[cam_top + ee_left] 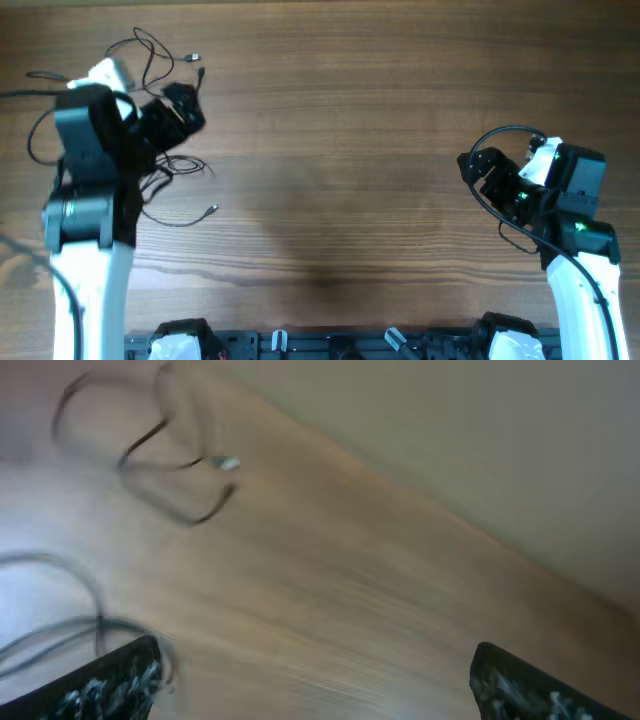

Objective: Untangle cables

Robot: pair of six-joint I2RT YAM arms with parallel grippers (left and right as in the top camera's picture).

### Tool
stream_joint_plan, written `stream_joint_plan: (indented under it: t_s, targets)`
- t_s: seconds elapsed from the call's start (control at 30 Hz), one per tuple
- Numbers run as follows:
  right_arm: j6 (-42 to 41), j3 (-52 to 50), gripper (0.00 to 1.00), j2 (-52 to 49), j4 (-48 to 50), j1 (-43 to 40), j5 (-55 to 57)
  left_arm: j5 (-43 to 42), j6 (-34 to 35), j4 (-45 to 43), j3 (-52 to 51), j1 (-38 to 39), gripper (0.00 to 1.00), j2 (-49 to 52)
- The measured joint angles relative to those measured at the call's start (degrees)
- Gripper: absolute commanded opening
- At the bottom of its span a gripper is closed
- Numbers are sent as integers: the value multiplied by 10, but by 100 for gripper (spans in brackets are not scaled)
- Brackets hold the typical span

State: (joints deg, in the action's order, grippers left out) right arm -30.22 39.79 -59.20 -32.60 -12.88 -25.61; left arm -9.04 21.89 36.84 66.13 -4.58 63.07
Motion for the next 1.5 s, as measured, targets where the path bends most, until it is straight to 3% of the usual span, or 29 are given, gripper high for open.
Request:
stream_joint_plan:
  t_s: [0.1,0.23,0.4,0.6,0.87,1.3,1.5]
  targets:
    - [0,0,100,0,0,0,0,-17,-26,10,0,5,100,-84]
    - [0,0,100,0,-1,0,0,13,-38,100,6,5,100,-204]
    - [0,0,100,-1,0,0,2,24,-41,271,8,5,100,-232]
    - [0,0,100,-1,0,0,2,26,-43,380,8,5,100,-232]
    - [0,0,100,-1,0,0,2,28,-43,389,8,5,100,-276]
    - [0,0,100,-1,0,0,2,32,-43,391,8,5,100,-511]
    - [0,0,100,-1,0,0,2,32,-43,412,8,5,100,-565]
